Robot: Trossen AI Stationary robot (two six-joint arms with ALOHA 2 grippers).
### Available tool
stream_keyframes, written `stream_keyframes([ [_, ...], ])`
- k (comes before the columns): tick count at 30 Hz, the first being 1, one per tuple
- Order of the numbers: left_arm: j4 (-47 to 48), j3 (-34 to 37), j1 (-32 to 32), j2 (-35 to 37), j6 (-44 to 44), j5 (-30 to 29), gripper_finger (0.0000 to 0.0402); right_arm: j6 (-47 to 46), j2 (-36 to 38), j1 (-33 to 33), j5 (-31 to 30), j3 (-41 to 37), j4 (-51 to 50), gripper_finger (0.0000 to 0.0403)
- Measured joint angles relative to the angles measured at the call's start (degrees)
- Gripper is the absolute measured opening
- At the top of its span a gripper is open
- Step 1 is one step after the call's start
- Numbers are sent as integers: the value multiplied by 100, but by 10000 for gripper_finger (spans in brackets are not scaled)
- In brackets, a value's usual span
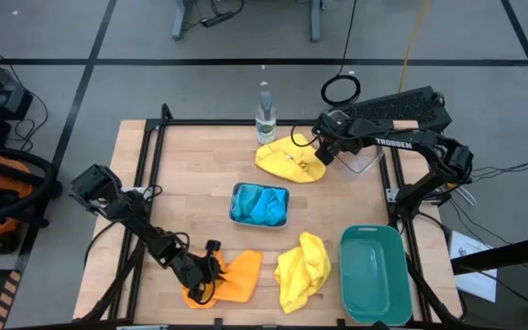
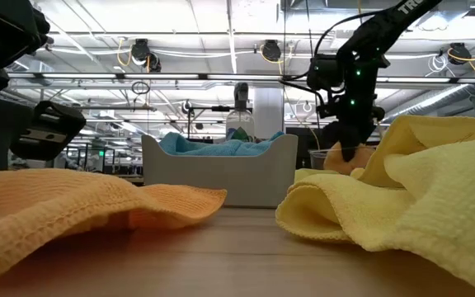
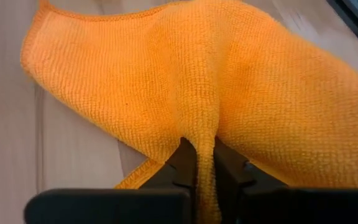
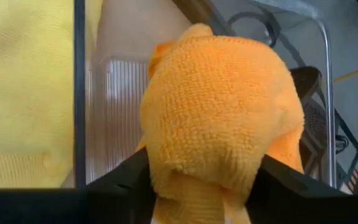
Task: Sort microfiber towel by color & place in baskets
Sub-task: Put the top orange towel in the transparent container, then put the orange towel in the transparent container
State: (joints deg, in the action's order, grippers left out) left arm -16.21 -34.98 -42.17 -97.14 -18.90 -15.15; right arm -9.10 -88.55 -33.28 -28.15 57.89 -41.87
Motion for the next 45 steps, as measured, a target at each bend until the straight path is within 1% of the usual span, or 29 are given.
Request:
stream_keyframes([
  [6, -149, 0, 0, 0, 179, 1, 23, -267, 0, 119, -8, 456, -870, 238],
  [11, -188, 0, 0, 0, 281, 1, 22, -375, 4, 397, -3, 825, -1213, 258],
  [16, -279, -2, 0, 1, 327, 1, 22, -390, 7, 572, -9, 913, -1248, 269],
  [22, -284, -2, 0, 2, 396, 1, 21, -390, 32, 603, -37, 913, -1339, 276],
  [25, -325, -2, 0, 20, 479, 1, 21, -478, 215, 718, 4, 913, -1259, 273],
  [27, -325, -4, 4, 108, 536, 1, 21, -476, 447, 901, 252, 913, -1117, 269],
  [29, -319, -10, 4, 250, 583, -1, 21, -476, 788, 1214, 412, 913, -921, 264],
  [32, -275, -11, 4, 565, 706, -1, 21, -554, 1400, 1841, 402, 913, -567, 255],
  [35, -251, -11, 4, 908, 1065, -1, 21, -639, 1906, 2663, 386, 913, -28, 246],
  [37, -241, -11, 4, 1156, 1368, -10, 21, -604, 2115, 3271, 384, 913, 372, 241],
  [39, -265, -11, 4, 1397, 1663, -117, 21, -466, 2175, 3926, 282, 913, 785, 237],
  [41, -260, -11, 4, 1631, 1863, -383, 21, -253, 2112, 4561, 76, 913, 1075, 234],
  [45, -276, -11, 8, 2097, 2184, -1004, 21, 320, 1644, 5586, -570, 913, 1801, 227],
])
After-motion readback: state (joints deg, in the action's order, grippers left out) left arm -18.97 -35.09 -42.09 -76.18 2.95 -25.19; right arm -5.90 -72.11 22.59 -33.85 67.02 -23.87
